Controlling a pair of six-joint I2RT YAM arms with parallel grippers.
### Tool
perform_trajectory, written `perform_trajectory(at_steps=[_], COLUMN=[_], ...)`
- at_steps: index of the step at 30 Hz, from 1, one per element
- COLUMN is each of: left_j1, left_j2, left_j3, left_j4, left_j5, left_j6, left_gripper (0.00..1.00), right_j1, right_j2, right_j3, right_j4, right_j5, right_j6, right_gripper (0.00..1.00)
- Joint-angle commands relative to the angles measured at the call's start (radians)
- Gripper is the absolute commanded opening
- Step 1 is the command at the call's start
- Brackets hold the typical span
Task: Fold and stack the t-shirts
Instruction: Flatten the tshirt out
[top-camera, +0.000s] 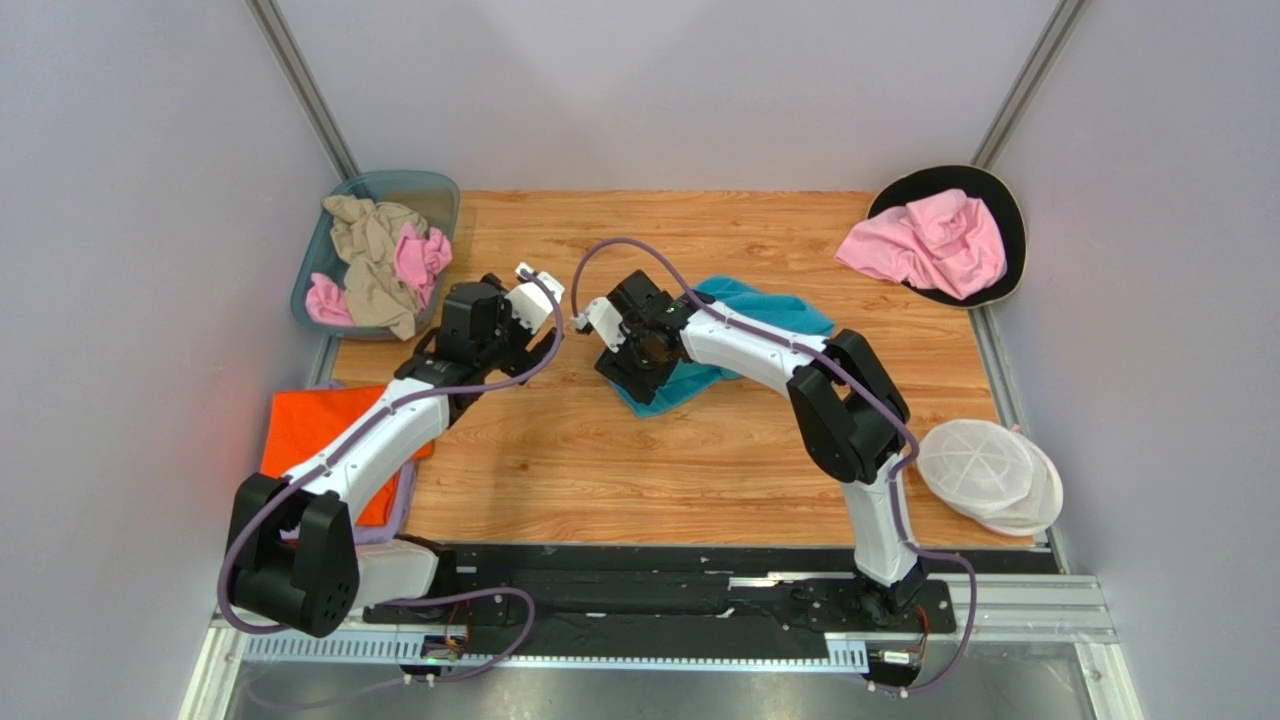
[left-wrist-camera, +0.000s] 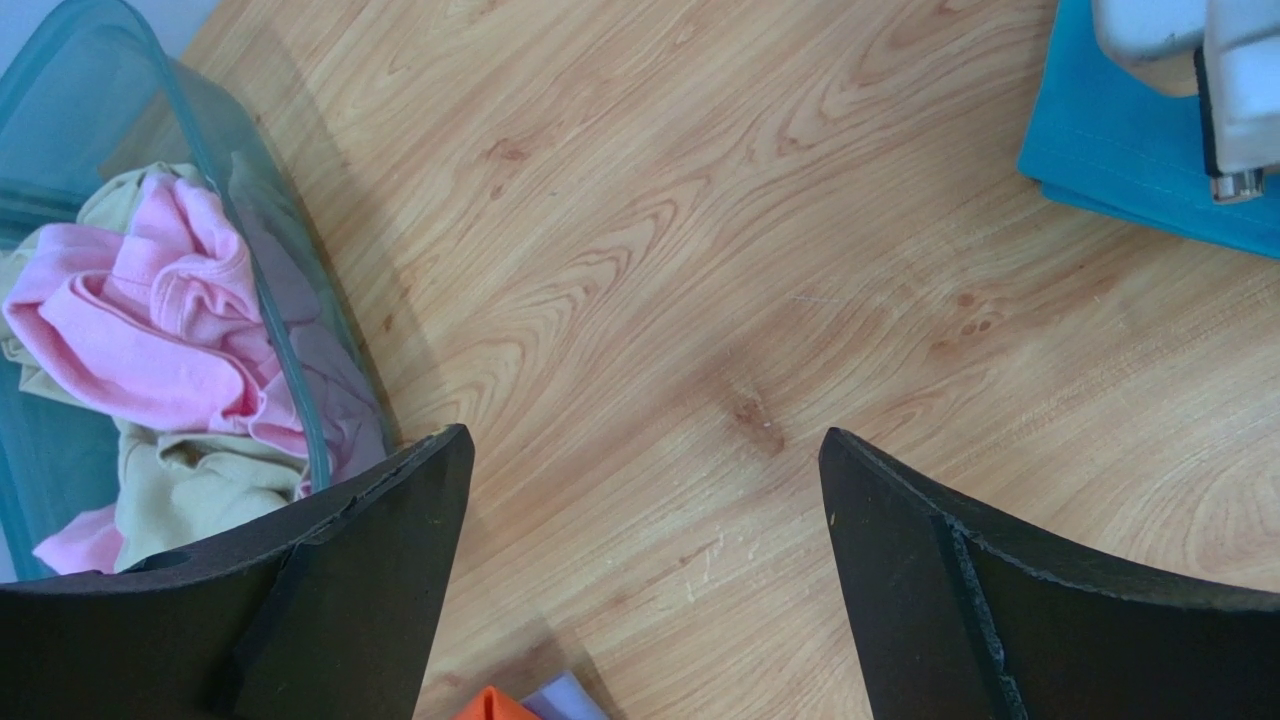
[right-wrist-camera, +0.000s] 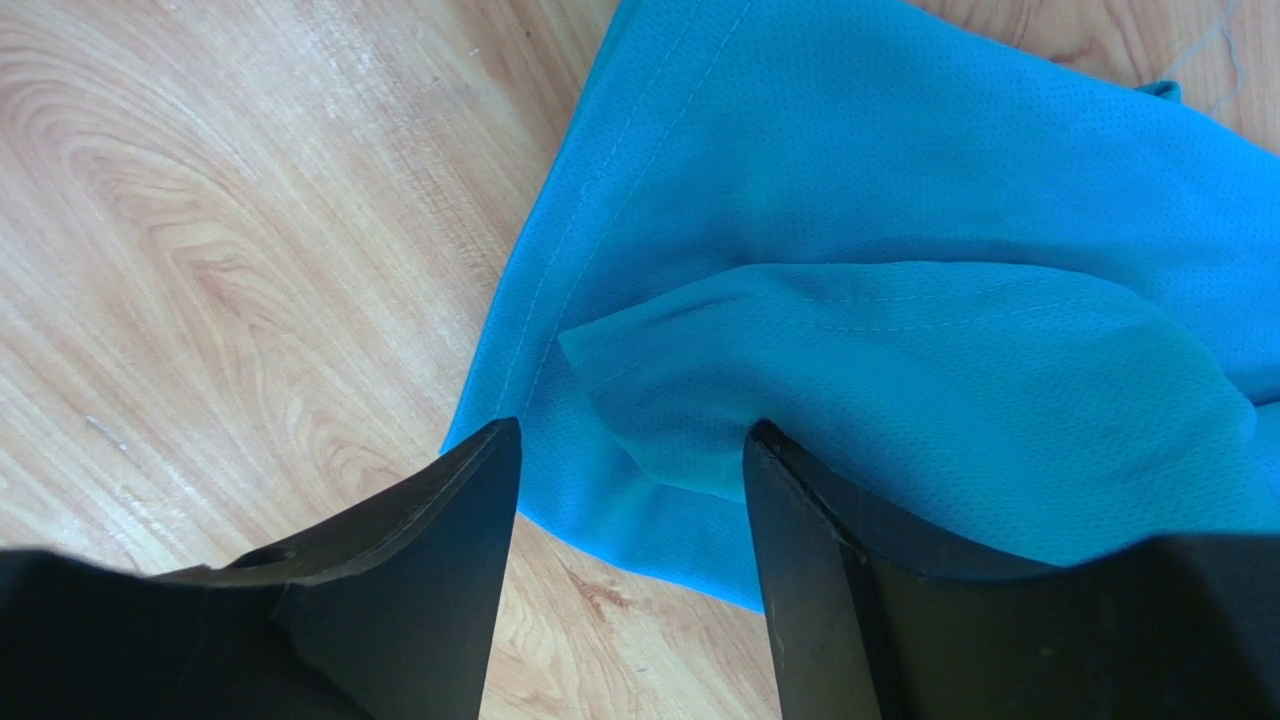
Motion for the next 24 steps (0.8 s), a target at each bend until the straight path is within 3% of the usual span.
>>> perform_trajectory(at_steps=[1,12,20,24], left_j1=[0.008,0.013,0.013,0.013], left_j2=[-0.035,-0.025,-0.013,-0.001], left_j3=[-0.026,-0.043,-0.057,-0.061], left_j4=[0.046,0.053,0.061,0.067], left_j5=[-0.005,0.010,0.020,0.018], left_j6=[0.021,0.007,-0.005,-0.009], left_gripper=[0.94,0.93,0.92,0.91], right_j1=[0.002,0.002,0.002,0.001], right_j2=[0.022,0.039,0.018,0.027], right_j3=[0.041,0.063,0.078,0.080], right_j4=[0.013,0.013,-0.002,0.001], right_j5=[0.028,0.046,0.055,0.069], right_j6=[-0.028,-0.035,-0.043,-0.052], right_gripper=[0.58,0.42,0.39,0.27])
